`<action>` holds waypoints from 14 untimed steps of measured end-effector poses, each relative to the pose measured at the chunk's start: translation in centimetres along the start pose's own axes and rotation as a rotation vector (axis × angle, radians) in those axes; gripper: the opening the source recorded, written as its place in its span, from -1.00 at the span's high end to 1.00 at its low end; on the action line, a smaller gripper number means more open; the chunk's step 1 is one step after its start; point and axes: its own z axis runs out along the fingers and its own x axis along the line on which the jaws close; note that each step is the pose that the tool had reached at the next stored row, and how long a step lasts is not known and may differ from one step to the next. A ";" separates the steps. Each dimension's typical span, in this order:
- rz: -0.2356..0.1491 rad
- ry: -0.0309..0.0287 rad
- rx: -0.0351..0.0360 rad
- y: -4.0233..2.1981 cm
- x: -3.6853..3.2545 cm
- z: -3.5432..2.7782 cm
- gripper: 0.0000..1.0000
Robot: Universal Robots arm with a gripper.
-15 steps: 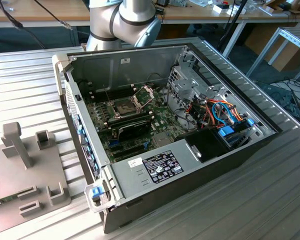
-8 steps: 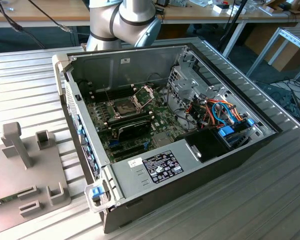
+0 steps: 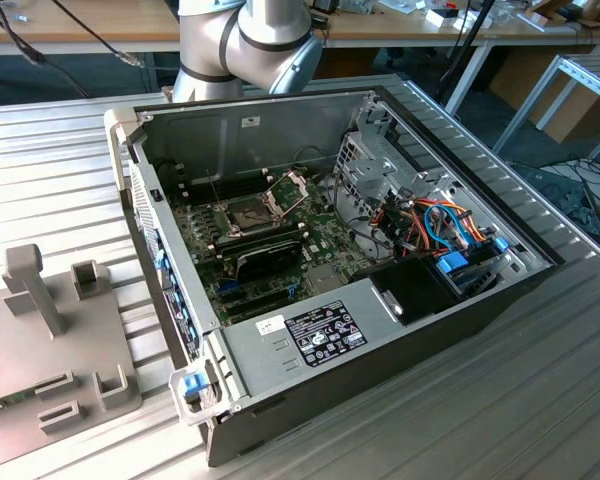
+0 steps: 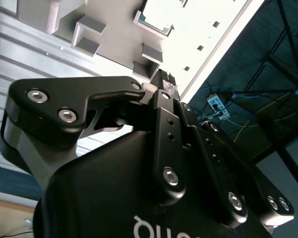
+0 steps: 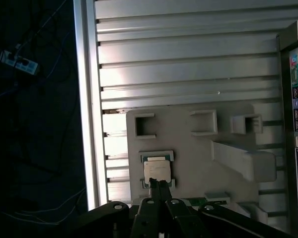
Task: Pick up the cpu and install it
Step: 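Reach for the cpu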
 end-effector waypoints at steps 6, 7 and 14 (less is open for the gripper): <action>0.000 -0.0001 -0.0001 -0.58 0.04 0.43 0.79; 0.000 0.0000 0.0000 -0.67 0.04 0.49 0.79; 0.000 -0.0001 0.0000 -1.41 -0.01 1.32 0.79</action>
